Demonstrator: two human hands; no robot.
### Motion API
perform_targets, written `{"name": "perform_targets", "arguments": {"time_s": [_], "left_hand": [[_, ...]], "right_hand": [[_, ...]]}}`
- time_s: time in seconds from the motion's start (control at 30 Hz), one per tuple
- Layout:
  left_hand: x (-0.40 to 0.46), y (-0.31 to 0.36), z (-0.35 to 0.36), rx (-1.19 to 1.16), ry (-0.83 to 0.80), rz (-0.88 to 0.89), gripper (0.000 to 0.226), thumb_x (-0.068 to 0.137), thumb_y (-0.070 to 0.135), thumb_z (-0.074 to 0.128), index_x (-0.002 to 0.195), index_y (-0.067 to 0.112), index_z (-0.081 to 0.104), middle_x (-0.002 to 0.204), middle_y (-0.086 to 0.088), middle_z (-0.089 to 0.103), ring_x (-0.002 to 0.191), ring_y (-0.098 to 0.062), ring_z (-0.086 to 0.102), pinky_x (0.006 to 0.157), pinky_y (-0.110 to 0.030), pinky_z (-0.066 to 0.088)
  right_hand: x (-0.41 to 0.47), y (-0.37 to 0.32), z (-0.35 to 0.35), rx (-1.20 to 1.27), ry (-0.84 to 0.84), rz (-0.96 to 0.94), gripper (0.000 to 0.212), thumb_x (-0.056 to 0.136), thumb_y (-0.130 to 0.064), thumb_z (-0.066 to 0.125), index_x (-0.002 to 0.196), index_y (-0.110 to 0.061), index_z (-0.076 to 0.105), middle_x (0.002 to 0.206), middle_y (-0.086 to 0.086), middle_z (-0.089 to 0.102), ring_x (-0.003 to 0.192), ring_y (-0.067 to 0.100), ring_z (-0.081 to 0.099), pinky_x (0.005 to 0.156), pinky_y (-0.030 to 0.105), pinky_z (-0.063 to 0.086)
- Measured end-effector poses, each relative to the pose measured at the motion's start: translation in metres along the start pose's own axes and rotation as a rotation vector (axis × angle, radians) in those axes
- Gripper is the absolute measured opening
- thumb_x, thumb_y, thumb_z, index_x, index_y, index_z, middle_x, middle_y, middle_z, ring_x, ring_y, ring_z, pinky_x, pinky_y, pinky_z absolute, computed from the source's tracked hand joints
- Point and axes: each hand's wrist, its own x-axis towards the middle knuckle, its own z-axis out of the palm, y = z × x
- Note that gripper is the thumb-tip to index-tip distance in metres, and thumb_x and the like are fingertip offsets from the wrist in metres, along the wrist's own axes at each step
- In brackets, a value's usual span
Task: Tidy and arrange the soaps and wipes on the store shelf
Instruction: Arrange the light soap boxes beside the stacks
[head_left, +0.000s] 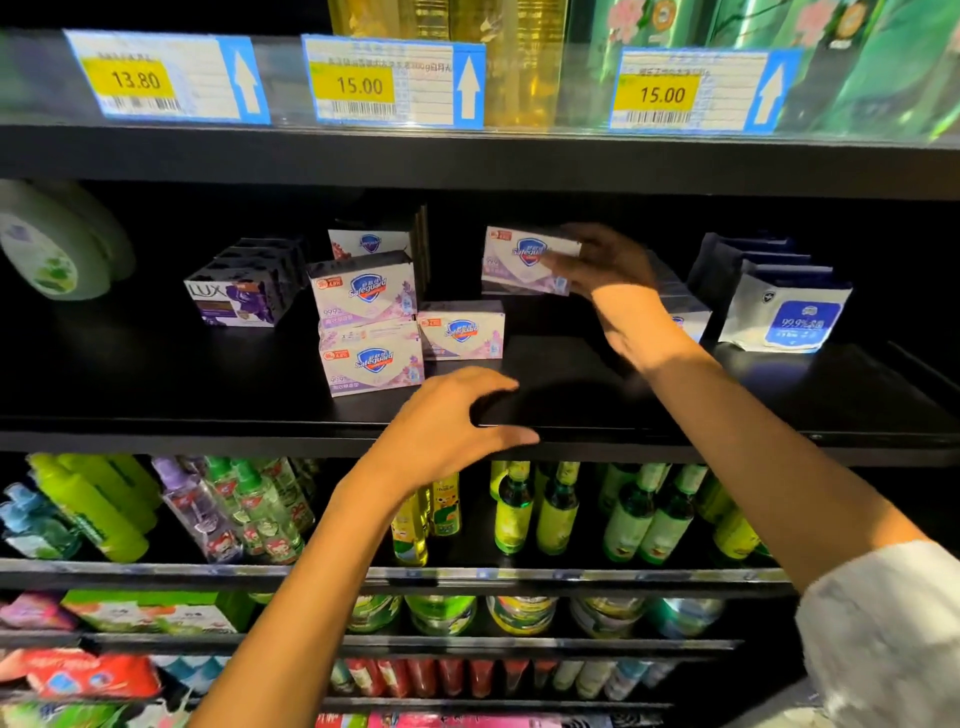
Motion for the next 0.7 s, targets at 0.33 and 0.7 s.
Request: {"name": "perform_targets", "arguments": {"time_s": [0.33, 0.7], "left_hand": [[0.001, -0.004, -0.004, 0.185, -0.136, 0.032, 0.066, 0.085, 0.067, 0.068, 0.144, 0.039, 0.058, 0.159, 0.020, 0.042, 0.152, -0.006, 0.029, 0.122, -0.047, 0.031], [-0.002, -0.003, -0.007, 0.171, -0.103, 0.100, 0.066, 0.089, 0.066, 0.065, 0.146, 0.034, 0.058, 0.157, 0.018, 0.044, 0.148, -0.007, 0.034, 0.115, -0.039, 0.036]], "right_hand": [[0.050, 0.045, 0.018, -0.378, -0.020, 0.075, 0.044, 0.077, -0.004, 0.089, 0.117, -0.009, 0.071, 0.116, 0.013, 0.073, 0.103, 0.021, 0.069, 0.087, 0.028, 0.060], [0.073, 0.079, 0.012, -0.549, 0.089, 0.079, 0.055, 0.069, 0.005, 0.091, 0.116, 0.005, 0.063, 0.124, 0.023, 0.068, 0.121, 0.034, 0.064, 0.097, 0.033, 0.054]]}}
